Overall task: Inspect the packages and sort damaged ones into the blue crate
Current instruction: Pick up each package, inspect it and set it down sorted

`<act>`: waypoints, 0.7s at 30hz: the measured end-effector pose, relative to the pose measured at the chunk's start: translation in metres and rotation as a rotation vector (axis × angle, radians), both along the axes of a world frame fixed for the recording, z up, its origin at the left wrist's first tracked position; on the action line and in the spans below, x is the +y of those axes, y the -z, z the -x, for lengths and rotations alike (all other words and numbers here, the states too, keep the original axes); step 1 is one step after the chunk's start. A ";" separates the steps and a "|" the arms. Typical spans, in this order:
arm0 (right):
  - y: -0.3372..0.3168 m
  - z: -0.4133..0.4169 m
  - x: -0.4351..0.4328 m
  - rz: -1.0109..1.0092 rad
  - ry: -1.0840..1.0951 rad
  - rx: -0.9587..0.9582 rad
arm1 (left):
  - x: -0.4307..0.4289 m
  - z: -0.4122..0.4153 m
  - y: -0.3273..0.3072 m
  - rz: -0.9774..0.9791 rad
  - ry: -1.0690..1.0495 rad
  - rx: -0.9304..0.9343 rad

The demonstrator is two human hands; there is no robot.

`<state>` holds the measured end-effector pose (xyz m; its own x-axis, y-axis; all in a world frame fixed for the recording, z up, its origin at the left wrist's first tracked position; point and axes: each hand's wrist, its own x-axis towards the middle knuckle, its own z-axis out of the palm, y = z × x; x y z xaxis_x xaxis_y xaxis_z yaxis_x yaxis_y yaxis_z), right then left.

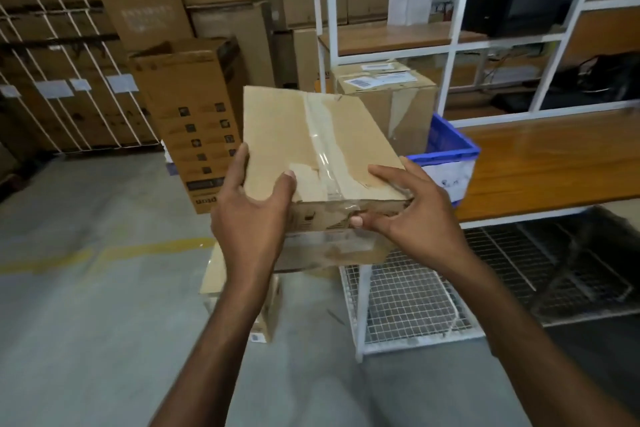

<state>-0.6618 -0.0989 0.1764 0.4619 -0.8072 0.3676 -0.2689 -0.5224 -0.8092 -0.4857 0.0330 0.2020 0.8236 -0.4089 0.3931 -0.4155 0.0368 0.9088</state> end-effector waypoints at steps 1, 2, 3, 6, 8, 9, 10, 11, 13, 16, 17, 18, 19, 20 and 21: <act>-0.001 0.012 -0.002 -0.014 -0.021 -0.011 | -0.001 0.015 -0.003 0.007 -0.031 -0.021; -0.002 0.024 -0.004 -0.023 -0.039 -0.028 | -0.001 0.029 -0.006 0.018 -0.052 -0.038; -0.005 0.036 -0.006 -0.022 -0.058 -0.042 | -0.001 0.042 -0.009 0.028 -0.064 -0.050; -0.019 0.067 -0.014 0.004 -0.090 -0.055 | 0.001 0.072 -0.020 0.052 -0.070 -0.064; -0.030 0.083 -0.018 0.018 -0.118 -0.075 | 0.002 0.090 -0.026 0.071 -0.087 -0.070; -0.034 0.090 -0.020 0.032 -0.135 -0.090 | 0.002 0.098 -0.028 0.084 -0.096 -0.074; -0.038 0.096 -0.022 0.041 -0.154 -0.106 | 0.002 0.106 -0.031 0.098 -0.104 -0.080; -0.042 0.102 -0.024 0.053 -0.170 -0.122 | 0.001 0.113 -0.034 0.111 -0.112 -0.090; -0.051 0.111 -0.027 0.081 -0.175 -0.156 | -0.002 0.124 -0.041 0.141 -0.115 -0.117; -0.064 0.124 -0.027 0.128 -0.148 -0.212 | -0.009 0.131 -0.056 0.202 -0.070 -0.141; -0.068 0.128 -0.027 0.141 -0.143 -0.224 | -0.012 0.133 -0.061 0.218 -0.054 -0.147; -0.072 0.134 -0.029 0.161 -0.138 -0.240 | -0.017 0.137 -0.066 0.240 -0.032 -0.161; -0.075 0.140 -0.033 0.183 -0.131 -0.250 | -0.023 0.141 -0.070 0.263 -0.008 -0.176; -0.078 0.147 -0.038 0.198 -0.116 -0.253 | -0.031 0.146 -0.073 0.277 0.015 -0.188; -0.079 0.154 -0.044 0.212 -0.096 -0.254 | -0.040 0.152 -0.075 0.279 0.037 -0.197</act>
